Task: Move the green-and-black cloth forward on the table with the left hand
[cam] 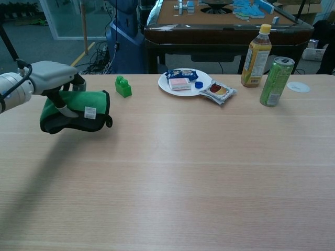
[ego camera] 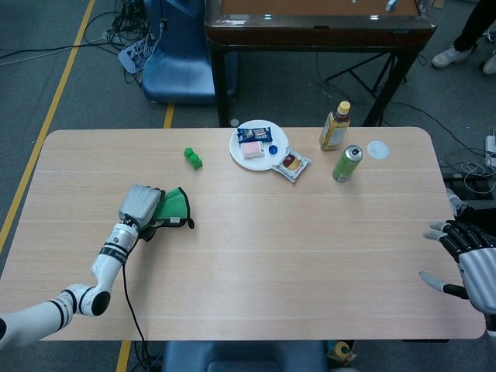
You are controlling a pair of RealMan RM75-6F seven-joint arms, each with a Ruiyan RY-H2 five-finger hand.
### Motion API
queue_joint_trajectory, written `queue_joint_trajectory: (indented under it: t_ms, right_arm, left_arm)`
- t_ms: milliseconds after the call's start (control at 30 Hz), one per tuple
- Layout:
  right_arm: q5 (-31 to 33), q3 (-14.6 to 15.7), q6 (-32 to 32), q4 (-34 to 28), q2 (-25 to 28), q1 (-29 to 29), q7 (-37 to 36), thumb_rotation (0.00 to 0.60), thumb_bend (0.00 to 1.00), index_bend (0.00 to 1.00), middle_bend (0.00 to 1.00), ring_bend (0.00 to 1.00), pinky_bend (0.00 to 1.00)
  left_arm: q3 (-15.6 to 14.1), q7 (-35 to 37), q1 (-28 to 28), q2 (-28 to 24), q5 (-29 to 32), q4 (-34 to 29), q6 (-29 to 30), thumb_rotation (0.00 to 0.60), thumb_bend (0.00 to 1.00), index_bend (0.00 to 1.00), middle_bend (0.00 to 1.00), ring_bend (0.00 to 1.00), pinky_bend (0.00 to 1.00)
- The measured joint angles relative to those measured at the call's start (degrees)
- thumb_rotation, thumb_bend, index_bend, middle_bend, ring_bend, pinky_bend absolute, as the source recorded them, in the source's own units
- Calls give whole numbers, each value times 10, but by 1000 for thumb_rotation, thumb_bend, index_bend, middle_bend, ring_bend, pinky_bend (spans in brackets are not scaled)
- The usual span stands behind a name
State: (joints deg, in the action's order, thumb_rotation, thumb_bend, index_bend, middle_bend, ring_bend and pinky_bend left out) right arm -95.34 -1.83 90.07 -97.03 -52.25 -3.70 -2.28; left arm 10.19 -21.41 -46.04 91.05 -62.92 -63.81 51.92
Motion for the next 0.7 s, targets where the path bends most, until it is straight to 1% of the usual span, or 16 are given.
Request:
queue_joint_trajectory:
  t_ms: [100, 133, 167, 200, 233, 267, 300, 333, 367, 400, 467, 533, 700]
  right_arm:
    - [0, 0, 0, -3, 1, 0, 2, 600, 165, 320, 273, 192, 195]
    - [0, 0, 1, -4, 1, 1, 3, 600, 165, 320, 273, 192, 195]
    - [0, 0, 1, -4, 2, 1, 4, 600, 165, 321, 273, 192, 195]
    - [0, 0, 1, -5, 2, 2, 4, 600, 165, 321, 273, 192, 195]
    - [1, 0, 1, -5, 2, 2, 5, 600, 165, 320, 273, 192, 195]
    - [2, 1, 2, -5, 2, 3, 5, 600, 165, 320, 273, 192, 195]
    - [2, 1, 2, -5, 3, 3, 5, 600, 164, 320, 273, 192, 195]
    - [2, 1, 2, -6, 3, 3, 5, 600, 165, 321, 273, 192, 195]
    - [2, 1, 3, -6, 3, 4, 5, 600, 165, 321, 273, 192, 195]
    - [2, 1, 4, -5, 3, 5, 5, 600, 164, 321, 273, 192, 195]
    - [2, 1, 5, -5, 4, 6, 4, 600, 165, 321, 273, 192, 195]
    - [2, 1, 6, -4, 4, 6, 3, 600, 165, 320, 273, 192, 195]
    - [3, 0, 7, -2, 5, 7, 0, 600, 165, 320, 273, 192, 195]
  left_arm:
    - [9, 14, -14, 25, 0, 46, -11, 600, 138, 459, 490, 502, 701]
    - [13, 20, -19, 35, 0, 62, -16, 600, 138, 435, 467, 490, 699]
    - [15, 24, -23, 42, 0, 73, -21, 600, 138, 394, 419, 463, 693]
    - [18, 28, -27, 48, 1, 84, -26, 600, 137, 322, 333, 404, 673]
    - [20, 31, -32, 56, 2, 95, -35, 600, 138, 265, 277, 357, 650]
    - [21, 33, -35, 60, 4, 101, -41, 600, 138, 168, 184, 278, 603]
    - [23, 32, -38, 63, 7, 105, -48, 600, 138, 92, 109, 211, 553]
    - [24, 29, -40, 66, 13, 108, -55, 600, 138, 30, 46, 142, 495]
    - [26, 25, -42, 68, 18, 109, -58, 600, 138, 1, 5, 85, 440]
    - [28, 20, -43, 70, 23, 110, -59, 600, 138, 0, 0, 46, 400]
    - [33, 15, -43, 71, 31, 108, -56, 600, 138, 0, 0, 6, 344]
    - [36, 17, -41, 68, 32, 102, -49, 600, 138, 0, 0, 0, 324]
    - [38, 21, -27, 44, 33, 68, -33, 600, 138, 0, 0, 0, 320]
